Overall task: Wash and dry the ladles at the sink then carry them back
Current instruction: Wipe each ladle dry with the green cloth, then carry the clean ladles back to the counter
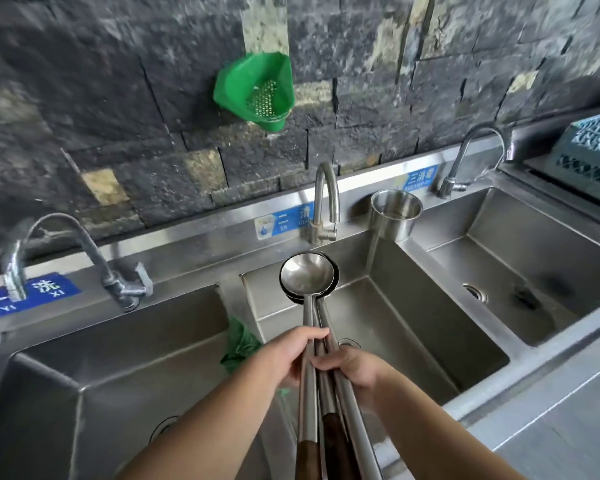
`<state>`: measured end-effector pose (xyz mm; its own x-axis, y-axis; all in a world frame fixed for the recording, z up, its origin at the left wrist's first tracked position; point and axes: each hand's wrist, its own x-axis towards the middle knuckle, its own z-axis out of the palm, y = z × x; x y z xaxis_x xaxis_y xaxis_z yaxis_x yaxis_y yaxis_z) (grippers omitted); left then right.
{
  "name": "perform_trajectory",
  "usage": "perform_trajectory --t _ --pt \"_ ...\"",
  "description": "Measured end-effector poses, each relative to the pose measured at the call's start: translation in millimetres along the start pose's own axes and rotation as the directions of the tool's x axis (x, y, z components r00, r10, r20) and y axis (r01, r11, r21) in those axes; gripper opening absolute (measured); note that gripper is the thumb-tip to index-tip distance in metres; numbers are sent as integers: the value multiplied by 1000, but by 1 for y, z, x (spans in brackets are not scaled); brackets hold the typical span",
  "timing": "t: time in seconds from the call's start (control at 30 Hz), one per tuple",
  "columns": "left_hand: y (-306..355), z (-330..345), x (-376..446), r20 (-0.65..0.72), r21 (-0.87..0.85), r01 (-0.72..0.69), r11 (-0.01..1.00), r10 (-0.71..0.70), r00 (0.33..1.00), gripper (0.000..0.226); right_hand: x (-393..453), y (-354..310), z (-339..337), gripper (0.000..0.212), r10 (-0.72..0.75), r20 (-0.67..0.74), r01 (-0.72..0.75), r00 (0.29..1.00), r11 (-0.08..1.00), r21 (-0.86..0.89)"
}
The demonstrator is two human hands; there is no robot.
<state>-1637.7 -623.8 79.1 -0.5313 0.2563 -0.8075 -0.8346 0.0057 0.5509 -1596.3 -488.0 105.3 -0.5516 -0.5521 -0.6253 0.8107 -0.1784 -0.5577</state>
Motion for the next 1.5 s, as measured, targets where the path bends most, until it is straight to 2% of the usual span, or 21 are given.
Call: perform_trajectory --t 0.13,0.3,0.4,0.53,0.73,0.83,1.2,1.33,1.43,1.5 --pt "-1 -17 -23 -69 -45 -38 998 35 997 25 -4 0 24 32 25 93 -25 995 1000 -7" --pt "-5 -37 -40 -126 -101 -42 994 29 992 28 4 5 40 43 45 129 -35 991 996 -78" --pt "-15 -50 -51 -132 -137 -39 990 21 991 24 8 7 55 36 16 184 7 983 992 -124" --pt "-27 -70 -71 -146 -195 -88 977 60 987 32 4 16 86 28 16 254 25 967 987 -156" --pt "-52 -103 -112 -178 -252 -158 955 115 977 29 7 43 133 26 47 256 -5 966 987 -163" --pt "-71 -122 -134 -207 -262 -184 947 131 970 29 8 61 158 26 108 260 -60 960 981 -184" --pt "-172 -212 -211 -237 -421 -230 878 138 962 36 27 162 258 28 261 226 -162 939 911 -379" --pt "-208 -239 -239 -308 -429 -238 871 107 945 31 30 194 290 23 286 191 -167 939 865 -474" --pt "-236 -253 -262 -415 -442 -271 855 73 907 44 33 216 315 20 278 208 -130 938 836 -533" --pt "-247 -257 -274 -452 -448 -284 847 59 890 41 32 223 325 16 304 223 -129 926 811 -570"
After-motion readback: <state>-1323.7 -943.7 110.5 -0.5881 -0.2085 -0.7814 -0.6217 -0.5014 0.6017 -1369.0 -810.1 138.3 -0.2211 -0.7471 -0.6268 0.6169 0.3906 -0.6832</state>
